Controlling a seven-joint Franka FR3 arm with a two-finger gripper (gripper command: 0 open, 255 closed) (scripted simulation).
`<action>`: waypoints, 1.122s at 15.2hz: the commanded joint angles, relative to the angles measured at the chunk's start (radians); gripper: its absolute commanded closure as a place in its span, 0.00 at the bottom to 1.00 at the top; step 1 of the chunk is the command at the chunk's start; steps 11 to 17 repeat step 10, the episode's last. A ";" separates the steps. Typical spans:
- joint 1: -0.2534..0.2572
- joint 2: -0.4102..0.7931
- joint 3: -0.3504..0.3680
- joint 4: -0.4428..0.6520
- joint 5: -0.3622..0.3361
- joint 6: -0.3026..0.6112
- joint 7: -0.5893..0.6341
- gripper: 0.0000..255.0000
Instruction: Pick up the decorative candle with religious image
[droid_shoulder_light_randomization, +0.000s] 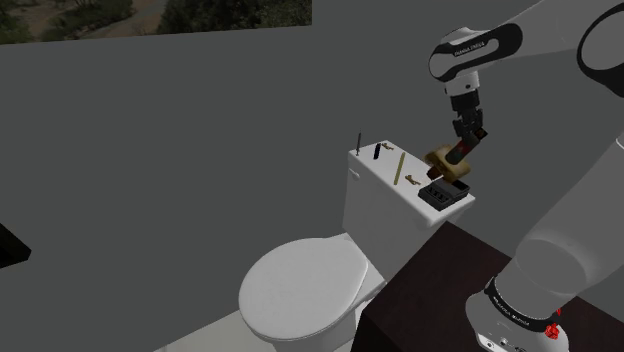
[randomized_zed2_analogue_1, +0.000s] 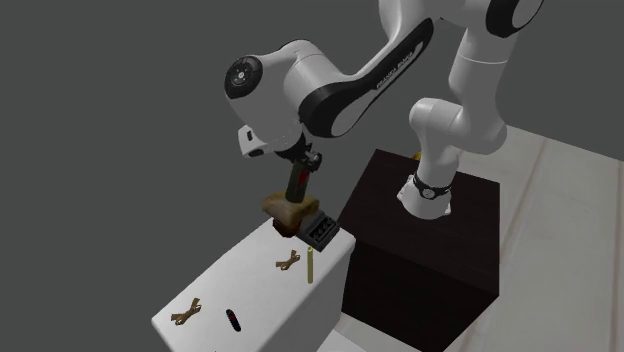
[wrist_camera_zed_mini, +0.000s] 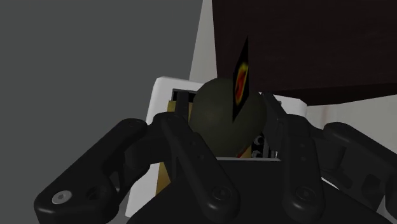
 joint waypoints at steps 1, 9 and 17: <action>0.001 -0.004 0.001 0.023 -0.001 -0.026 -0.005 1.00; 0.005 -0.023 0.005 0.098 -0.006 -0.117 -0.022 1.00; 0.005 -0.023 0.005 0.098 -0.006 -0.117 -0.023 1.00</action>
